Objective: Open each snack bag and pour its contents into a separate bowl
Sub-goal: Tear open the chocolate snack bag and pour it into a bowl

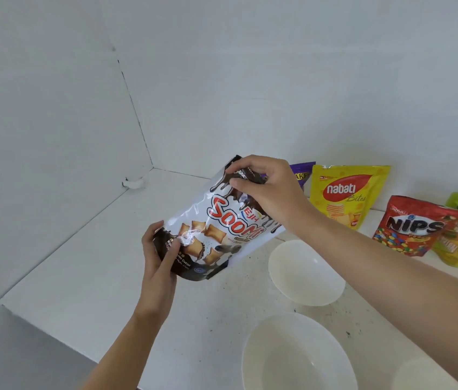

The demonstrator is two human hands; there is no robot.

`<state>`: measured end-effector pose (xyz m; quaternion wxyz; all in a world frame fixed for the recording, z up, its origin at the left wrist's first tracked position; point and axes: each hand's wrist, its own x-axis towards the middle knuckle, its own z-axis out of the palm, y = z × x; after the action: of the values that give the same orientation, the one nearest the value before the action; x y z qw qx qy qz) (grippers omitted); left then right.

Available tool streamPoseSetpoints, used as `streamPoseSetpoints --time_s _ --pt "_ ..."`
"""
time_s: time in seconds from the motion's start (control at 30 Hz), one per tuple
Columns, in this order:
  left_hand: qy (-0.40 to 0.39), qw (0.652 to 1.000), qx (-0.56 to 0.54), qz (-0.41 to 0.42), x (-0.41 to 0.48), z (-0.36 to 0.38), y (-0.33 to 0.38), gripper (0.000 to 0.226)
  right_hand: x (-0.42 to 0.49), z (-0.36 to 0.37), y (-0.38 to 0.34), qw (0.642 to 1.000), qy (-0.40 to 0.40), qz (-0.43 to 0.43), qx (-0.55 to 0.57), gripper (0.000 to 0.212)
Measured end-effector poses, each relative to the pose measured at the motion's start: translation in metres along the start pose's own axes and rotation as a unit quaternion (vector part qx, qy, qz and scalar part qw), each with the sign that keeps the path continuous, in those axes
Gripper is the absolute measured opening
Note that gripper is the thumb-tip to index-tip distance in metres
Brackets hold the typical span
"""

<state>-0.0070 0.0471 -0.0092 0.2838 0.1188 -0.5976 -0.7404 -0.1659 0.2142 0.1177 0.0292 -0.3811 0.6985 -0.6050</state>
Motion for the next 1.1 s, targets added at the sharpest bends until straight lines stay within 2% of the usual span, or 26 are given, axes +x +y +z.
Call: streamPoseSetpoints --time_s 0.1,0.2,0.5,0.6,0.83,1.1 --pt "0.020 0.999 -0.043 -0.006 -0.001 0.017 0.000 0.042 -0.005 -0.008 0.003 0.998 0.046 0.015 0.025 0.017" --pt "0.014 1.000 0.001 -0.003 0.001 0.025 0.002 0.032 -0.009 -0.018 0.009 0.994 0.077 0.050 0.064 0.018" --pt "-0.050 0.994 -0.050 -0.082 0.014 0.036 0.017 0.036 -0.017 -0.037 0.020 0.982 0.108 0.094 0.126 0.017" --pt "-0.046 0.992 -0.063 -0.101 0.018 0.042 0.020 0.033 -0.018 -0.040 0.023 0.981 0.118 0.092 0.121 0.017" --pt "0.016 0.997 -0.025 -0.077 0.025 0.048 0.026 0.027 -0.026 -0.044 0.027 0.987 0.097 0.091 0.085 0.012" --pt "0.030 0.998 0.040 -0.039 0.032 0.054 0.034 0.026 -0.035 -0.053 0.038 0.984 0.074 0.131 0.101 0.012"
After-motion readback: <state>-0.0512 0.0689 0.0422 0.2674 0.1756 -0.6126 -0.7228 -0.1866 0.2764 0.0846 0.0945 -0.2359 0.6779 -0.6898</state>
